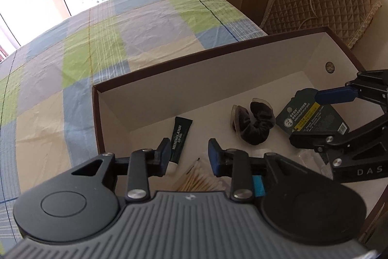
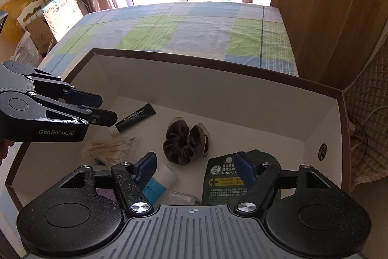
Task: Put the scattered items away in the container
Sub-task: 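Open both tools to drop the scrunchie and tube into the box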
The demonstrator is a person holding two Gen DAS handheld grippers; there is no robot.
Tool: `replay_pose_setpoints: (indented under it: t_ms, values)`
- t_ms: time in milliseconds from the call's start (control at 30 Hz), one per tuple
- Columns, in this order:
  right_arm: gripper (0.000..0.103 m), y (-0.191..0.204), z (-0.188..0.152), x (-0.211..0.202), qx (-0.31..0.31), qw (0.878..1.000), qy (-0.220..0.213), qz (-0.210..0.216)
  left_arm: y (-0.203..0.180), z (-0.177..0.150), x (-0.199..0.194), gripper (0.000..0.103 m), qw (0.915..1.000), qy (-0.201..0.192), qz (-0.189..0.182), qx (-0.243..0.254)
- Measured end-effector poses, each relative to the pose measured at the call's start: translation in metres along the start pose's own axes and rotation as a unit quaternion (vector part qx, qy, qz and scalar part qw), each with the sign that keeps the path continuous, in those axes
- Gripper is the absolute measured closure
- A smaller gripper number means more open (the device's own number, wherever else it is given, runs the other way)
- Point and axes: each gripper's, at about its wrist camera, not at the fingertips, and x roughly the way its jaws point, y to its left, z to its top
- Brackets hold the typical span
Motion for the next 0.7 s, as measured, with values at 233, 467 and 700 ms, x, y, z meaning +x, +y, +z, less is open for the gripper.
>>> replay_pose_setpoints:
  t_ms: [233, 467, 700]
  values:
    - [0.023, 0.000, -0.005, -0.017, 0.022, 1.000, 0.000, -0.014, -0.010, -0.002, -0.017, 0.053, 0.9999, -0.013, 0.006, 0.003]
    - [0.000, 0.000, -0.012, -0.038, 0.044, 0.998, -0.010, -0.035, -0.018, -0.004, -0.035, 0.033, 0.9997, -0.025, 0.007, -0.003]
    - [0.000, 0.003, -0.022, -0.054, 0.048, 0.997, 0.000, -0.064, -0.020, -0.010, -0.055, 0.017, 0.9992, -0.030, 0.002, -0.026]
